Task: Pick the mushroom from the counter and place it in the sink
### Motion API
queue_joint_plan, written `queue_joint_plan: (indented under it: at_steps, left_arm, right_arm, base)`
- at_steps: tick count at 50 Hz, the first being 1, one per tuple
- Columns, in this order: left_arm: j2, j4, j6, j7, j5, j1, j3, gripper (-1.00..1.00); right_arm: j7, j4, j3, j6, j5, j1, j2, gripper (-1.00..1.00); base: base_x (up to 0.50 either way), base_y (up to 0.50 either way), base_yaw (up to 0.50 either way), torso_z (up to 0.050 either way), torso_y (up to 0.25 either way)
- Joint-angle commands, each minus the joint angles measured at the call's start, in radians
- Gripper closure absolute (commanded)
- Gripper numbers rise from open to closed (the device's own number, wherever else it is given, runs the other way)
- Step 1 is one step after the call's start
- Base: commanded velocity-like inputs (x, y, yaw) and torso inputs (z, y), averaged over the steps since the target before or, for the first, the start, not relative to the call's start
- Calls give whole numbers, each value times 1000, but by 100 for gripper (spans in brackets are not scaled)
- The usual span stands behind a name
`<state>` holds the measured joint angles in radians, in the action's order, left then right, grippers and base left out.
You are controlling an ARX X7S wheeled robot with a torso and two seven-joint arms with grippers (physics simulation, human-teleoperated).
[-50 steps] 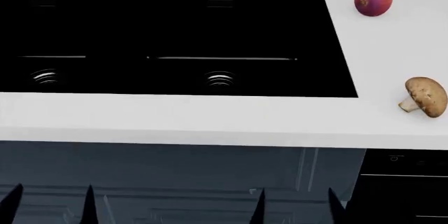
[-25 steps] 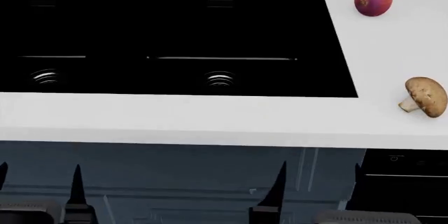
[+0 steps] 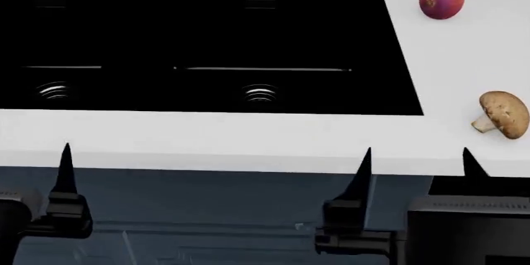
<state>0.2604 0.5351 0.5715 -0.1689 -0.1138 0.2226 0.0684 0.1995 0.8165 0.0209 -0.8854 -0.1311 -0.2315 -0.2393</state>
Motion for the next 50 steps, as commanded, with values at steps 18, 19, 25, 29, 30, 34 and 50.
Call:
queue_joint_plan:
  at_steps: [18,19,25,29,30,34,50]
  left_arm:
    - [34,81,160,17,-71,113,-47,-100]
    - [33,84,176,15,-79,119,-58,-100]
    - [51,120,270,-13,-86,149,-111,-100]
    - [76,159,335,-22,-95,159,-165,-100]
    - [81,169,349,-26,-97,158,-179,-100]
    - [85,185,358,-29,-102,147,-202,-100]
    - [74,176,325,-33,-105,123,-197,-100]
  right_arm:
    - [-52,149,-139,-393,-133,-255,-27,-100]
    - [-54,153,-151,-409,-140,-266,-23,-100]
    - [-49,171,-168,-470,-150,-311,-30,-100]
    - [-47,172,-173,-480,-153,-321,-36,-100]
    - [-46,171,-175,-480,-154,-321,-37,-100]
    - [-48,177,-171,-478,-161,-321,-38,-100]
    - [-48,193,-166,-458,-189,-310,-48,-100]
  base:
    - [0,0,0,0,0]
    - [0,0,0,0,0]
    - [0,0,0,0,0]
    - [0,0,0,0,0]
    - [0,0,0,0,0]
    - [0,0,0,0,0]
    - [54,0,0,0,0]
